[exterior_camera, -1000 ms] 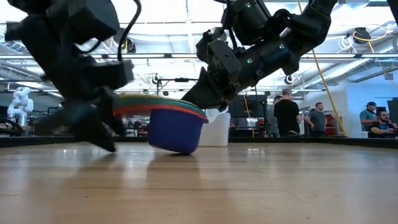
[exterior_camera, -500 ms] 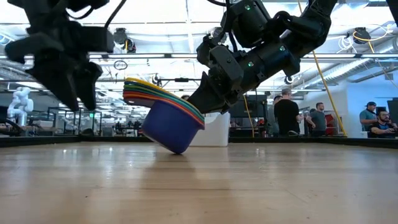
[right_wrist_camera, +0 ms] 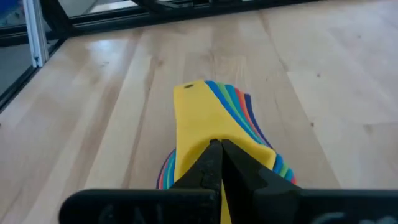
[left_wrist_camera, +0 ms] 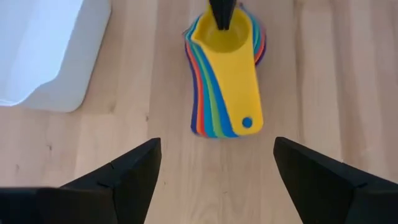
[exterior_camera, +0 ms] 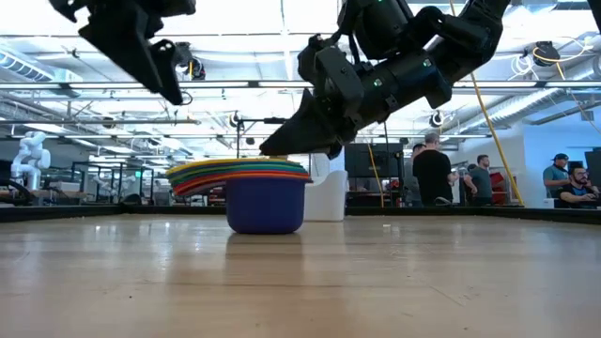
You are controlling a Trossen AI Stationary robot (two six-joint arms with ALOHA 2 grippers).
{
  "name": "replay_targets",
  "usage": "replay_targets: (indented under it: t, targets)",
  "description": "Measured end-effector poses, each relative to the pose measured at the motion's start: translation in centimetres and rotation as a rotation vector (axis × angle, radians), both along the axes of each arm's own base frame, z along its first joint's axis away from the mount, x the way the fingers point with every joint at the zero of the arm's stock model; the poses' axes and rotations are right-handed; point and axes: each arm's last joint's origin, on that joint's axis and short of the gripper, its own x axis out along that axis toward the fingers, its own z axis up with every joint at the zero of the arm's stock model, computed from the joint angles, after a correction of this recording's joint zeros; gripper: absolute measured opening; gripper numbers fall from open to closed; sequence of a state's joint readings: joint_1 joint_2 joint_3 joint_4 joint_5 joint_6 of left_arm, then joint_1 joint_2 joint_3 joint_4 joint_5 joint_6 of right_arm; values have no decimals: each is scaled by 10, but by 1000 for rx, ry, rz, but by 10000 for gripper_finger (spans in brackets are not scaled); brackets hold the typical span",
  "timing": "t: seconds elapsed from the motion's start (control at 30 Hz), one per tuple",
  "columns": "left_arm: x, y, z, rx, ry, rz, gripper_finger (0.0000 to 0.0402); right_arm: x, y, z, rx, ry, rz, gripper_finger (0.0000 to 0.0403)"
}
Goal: Nest measuring cups in basket
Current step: Put the nested measuring cups into the white bin
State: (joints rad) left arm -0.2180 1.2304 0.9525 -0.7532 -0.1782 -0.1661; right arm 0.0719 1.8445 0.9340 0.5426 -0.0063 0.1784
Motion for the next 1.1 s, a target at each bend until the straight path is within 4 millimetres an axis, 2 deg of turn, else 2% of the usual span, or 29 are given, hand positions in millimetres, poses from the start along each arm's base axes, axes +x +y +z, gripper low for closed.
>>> replay_targets:
  t: [0.17, 0.37, 0.77, 0.9, 1.1]
  targets:
    - [4, -1, 5, -45, -15, -11, 310, -1, 0, 10, -7, -31, 4, 0]
    - [25, -1, 0, -124, 32, -16, 312, -8, -6, 31, -36, -53, 0, 0]
    - [76, -7, -32, -91, 234, -36, 377, -43, -14, 87, -128, -41, -64, 0]
    - [83, -4, -48, -77, 293, -33, 397, -52, -15, 99, -137, -52, -64, 0]
    - [90, 5, -63, -71, 340, -9, 395, -58, -13, 108, -162, -72, -92, 0]
